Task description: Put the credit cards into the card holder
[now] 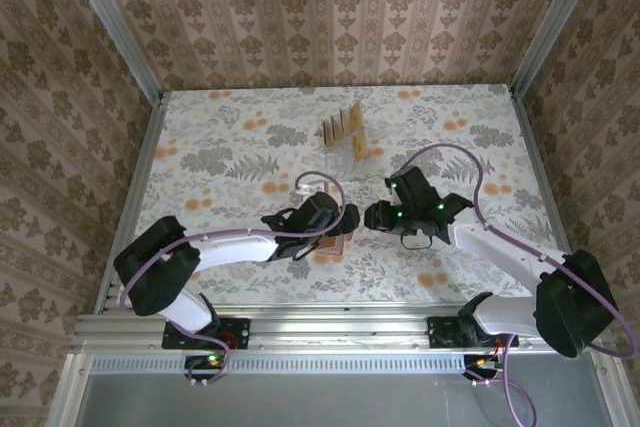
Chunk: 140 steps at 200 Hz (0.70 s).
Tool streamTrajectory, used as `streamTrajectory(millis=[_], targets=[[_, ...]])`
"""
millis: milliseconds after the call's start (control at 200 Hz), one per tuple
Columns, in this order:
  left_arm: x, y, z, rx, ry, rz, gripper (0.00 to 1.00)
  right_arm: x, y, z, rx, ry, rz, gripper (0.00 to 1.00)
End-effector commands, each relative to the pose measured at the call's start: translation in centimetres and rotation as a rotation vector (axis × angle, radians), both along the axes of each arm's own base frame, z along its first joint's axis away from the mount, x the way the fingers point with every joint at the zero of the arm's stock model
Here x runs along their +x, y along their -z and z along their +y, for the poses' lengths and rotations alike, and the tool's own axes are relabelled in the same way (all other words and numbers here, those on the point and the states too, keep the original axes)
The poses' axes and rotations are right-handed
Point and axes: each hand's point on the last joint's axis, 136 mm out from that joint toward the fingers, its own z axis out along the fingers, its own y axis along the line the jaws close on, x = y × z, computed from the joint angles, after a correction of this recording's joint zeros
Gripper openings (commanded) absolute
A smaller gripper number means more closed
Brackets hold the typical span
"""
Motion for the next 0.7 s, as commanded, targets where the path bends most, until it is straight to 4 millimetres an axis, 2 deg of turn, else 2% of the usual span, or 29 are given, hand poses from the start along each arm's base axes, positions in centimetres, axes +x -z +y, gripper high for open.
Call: streamTrajectory(millis=[0, 145, 220, 490, 505, 615, 695], targets=[[0.0, -0.2, 1.1, 0.002, 0.02, -0.002, 1.0, -0.3, -0.2, 0.9, 0.009, 0.021, -0.02, 0.31], [0.4, -0.9, 2.1, -0.017, 0.002, -0.013, 1.0, -0.6, -0.9, 2.4, 0.032, -0.002, -0.038, 0.17], [0.5, -1.3, 3.2, -0.008, -0.016, -0.021, 1.0, -0.6, -1.4, 3.5, 0.047, -0.024, -0.043, 0.12], [2.2, -1.8, 10.5, 0.05, -0.15, -0.007, 1.0, -0.4, -3.4, 8.6, 0.057, -0.143, -0.083, 0.1], [2.3, -1.9, 10.8, 0.052, -0.157, -0.006, 1.0, -0.4, -2.7, 9.0, 0.043, -0.151, -0.068, 0.09], [3.0, -1.6, 12.5, 0.069, -0.177, 0.019, 1.0, -0.1, -2.1, 11.0, 0.021, -0.195, -0.059, 0.06], [3.3, -1.3, 13.2, 0.077, -0.172, 0.039, 1.0, -0.2, -0.9, 11.6, -0.003, -0.212, -0.035, 0.03]])
